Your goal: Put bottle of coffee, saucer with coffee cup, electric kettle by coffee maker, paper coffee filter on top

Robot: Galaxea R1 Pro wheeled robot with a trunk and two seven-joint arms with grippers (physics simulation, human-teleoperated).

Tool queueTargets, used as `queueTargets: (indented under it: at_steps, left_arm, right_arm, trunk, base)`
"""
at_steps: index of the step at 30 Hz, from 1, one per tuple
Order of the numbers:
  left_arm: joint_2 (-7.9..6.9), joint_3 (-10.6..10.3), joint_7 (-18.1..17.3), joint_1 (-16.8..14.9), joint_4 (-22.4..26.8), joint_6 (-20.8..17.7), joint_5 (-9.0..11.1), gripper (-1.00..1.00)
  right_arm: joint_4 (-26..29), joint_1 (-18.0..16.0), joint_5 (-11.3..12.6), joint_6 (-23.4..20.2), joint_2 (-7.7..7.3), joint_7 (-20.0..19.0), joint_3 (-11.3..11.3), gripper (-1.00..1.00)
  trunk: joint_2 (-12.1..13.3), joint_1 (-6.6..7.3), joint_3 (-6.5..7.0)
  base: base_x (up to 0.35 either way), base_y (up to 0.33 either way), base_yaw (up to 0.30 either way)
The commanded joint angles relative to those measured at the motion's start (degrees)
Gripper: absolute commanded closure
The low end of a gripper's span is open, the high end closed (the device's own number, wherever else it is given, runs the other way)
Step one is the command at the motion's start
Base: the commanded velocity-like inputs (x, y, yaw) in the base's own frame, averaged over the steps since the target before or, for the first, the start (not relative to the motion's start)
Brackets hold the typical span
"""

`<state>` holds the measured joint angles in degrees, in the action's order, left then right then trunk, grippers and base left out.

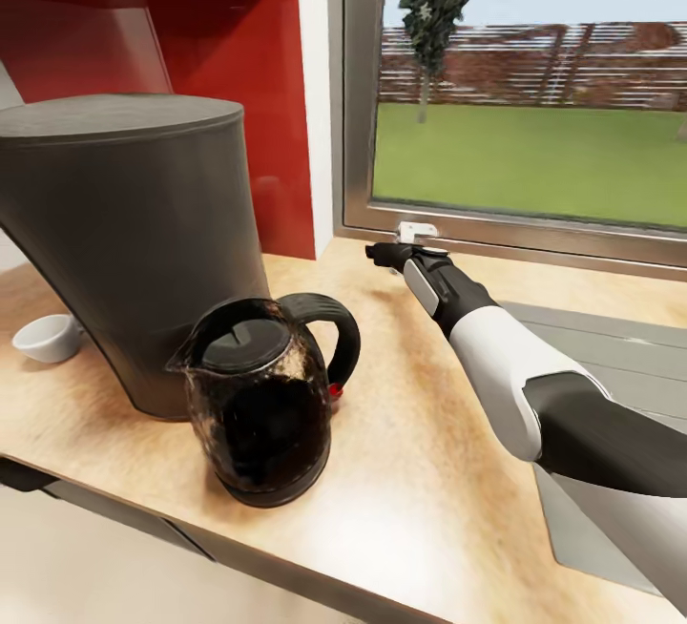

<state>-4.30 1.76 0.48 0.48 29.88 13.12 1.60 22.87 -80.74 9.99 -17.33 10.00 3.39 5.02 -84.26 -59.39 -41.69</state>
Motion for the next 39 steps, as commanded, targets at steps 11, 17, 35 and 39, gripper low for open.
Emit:
queueTargets:
  at_steps: [11,17,35,39]
  left_arm:
    - [0.0,0.0,0.05,0.04,0.1,0.07,0.16,-1.0]
    - [0.0,0.0,0.05,0.04,0.1,0.07,0.16,-1.0]
    - [0.0,0.0,0.05,0.04,0.1,0.07,0.16,-1.0]
    - [0.0,0.0,0.05,0.04,0.1,0.07,0.16,-1.0]
  right_arm:
    - [0.19,-0.18,0.36,-0.25,0.0,0.77,0.5,-1.0]
    - [0.36,-0.2,-0.04,-0.22,0.0,0.9,0.42,-1.0]
    - [0.43,-0.2,-0.24,-0.16,0.0,0.92,0.34,-1.0]
    - [0.43,-0.2,-0.24,-0.16,0.0,0.92,0.34,-1.0]
  trunk:
    - [-0.02,0.0,-0.89]
    - [-0.02,0.0,-1.33]
    - [-0.02,0.0,-1.49]
    - [-0.02,0.0,-1.49]
  base:
    - [0.0,0.0,0.152]
    - [0.0,0.0,0.142]
    - [0.0,0.0,-0.095]
    - [0.0,0.0,-0.091]
